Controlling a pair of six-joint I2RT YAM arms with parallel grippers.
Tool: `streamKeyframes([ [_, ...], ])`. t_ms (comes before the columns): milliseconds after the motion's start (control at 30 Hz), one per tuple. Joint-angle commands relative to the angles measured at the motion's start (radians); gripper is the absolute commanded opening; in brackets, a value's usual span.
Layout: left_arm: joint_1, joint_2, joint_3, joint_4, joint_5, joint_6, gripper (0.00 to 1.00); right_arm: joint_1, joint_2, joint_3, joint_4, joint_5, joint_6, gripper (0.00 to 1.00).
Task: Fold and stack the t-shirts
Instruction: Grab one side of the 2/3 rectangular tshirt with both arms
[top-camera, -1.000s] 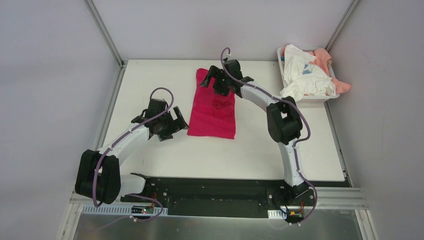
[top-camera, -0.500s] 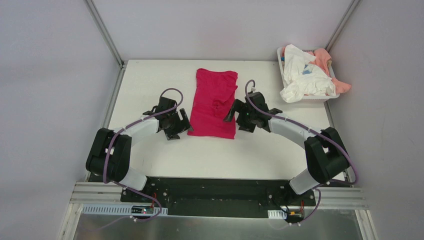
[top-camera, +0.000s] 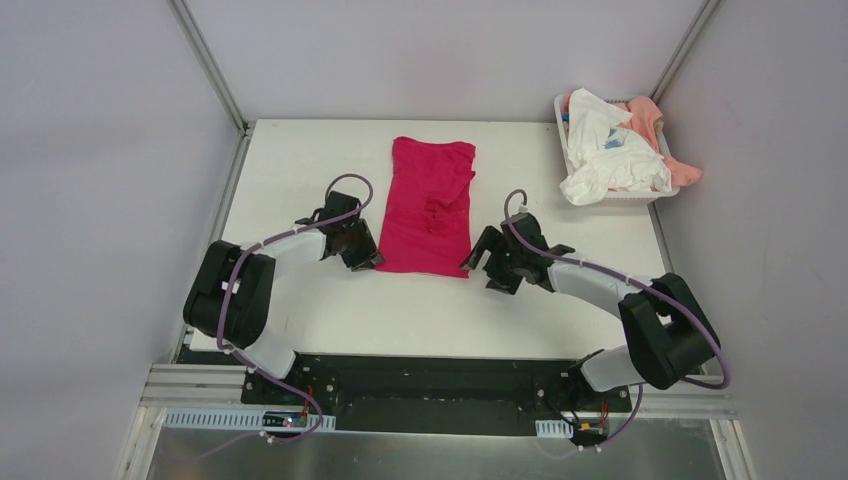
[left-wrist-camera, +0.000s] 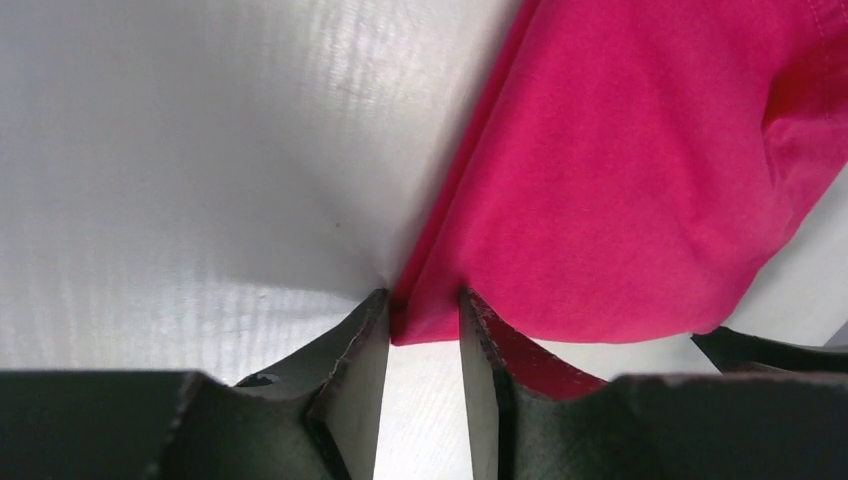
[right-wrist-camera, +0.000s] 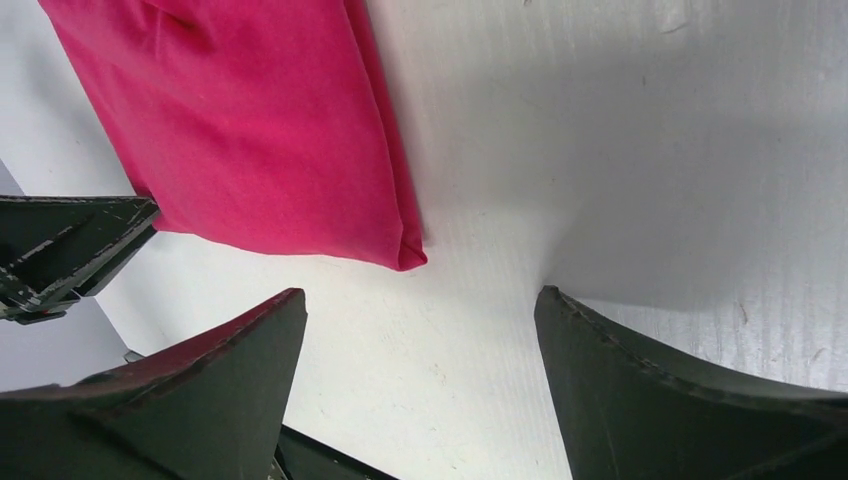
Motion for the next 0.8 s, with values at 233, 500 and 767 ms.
streamKeyframes([
  [233,-0.033,0.066,-0.013,-0.02,-0.026,-0.015,0.0,0.002,0.067,-0.009,0.162,-0.021,0.067,0.58],
  [500,-0.036,0.03,-0.035,-0.02,-0.033,-0.028,0.0,0.011,0.145,-0.004,0.183,-0.047,0.084,0.32],
  [767,-0.047,-0.035,-0.074,-0.03,-0.006,-0.041,0.0,0.016,0.104,-0.019,0.176,-0.196,0.058,0.0],
])
